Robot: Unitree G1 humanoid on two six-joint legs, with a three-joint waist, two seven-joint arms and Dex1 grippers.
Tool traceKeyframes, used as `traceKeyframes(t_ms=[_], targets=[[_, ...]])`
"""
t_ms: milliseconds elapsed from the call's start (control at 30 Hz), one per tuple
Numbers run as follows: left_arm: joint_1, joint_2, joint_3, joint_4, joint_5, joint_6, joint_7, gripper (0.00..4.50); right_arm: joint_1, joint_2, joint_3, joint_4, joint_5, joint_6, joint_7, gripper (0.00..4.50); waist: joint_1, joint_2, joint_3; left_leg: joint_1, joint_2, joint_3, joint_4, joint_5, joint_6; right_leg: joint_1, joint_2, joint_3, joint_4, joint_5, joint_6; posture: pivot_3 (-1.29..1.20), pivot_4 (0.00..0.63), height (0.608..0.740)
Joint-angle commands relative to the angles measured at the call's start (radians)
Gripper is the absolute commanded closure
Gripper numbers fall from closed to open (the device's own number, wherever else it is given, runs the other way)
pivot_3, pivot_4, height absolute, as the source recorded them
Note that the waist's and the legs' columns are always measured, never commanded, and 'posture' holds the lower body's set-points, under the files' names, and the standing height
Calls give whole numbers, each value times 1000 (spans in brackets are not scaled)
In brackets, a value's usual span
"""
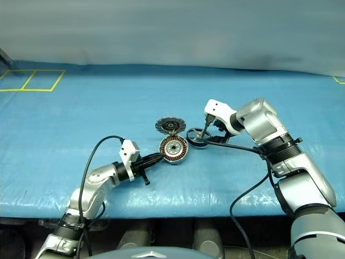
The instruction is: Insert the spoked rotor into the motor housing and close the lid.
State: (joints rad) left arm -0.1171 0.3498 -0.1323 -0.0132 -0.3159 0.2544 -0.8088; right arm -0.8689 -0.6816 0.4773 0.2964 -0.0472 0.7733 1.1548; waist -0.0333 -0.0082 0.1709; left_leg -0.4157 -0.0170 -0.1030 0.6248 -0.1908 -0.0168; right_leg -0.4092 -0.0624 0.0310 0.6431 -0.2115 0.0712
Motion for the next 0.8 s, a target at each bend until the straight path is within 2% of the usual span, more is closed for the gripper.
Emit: traceKeyframes(t_ms=[33, 200, 800], targets=[[8, 16, 30, -48, -26, 16, -4, 4471, -7, 13, -50, -14, 16, 3, -16, 0, -3, 0, 0, 0, 0, 0, 0, 0, 0, 0, 0, 0, 0, 0, 0, 0, 150, 740], [17, 12, 41, -79, -73, 38, -18, 4471, -13, 43, -87, -8, 42, 14, -39, 0, -3, 0, 0, 0, 0, 0, 0, 0, 0, 0, 0, 0, 0, 0, 0, 0, 150, 740], [38, -1, 23, -73, -47, 32, 9, 4471, -24, 108, -90, 45, 56, 27, -90, 0, -3, 0, 0, 0, 0, 0, 0, 0, 0, 0, 1, 0, 0, 0, 0, 0, 150, 740]])
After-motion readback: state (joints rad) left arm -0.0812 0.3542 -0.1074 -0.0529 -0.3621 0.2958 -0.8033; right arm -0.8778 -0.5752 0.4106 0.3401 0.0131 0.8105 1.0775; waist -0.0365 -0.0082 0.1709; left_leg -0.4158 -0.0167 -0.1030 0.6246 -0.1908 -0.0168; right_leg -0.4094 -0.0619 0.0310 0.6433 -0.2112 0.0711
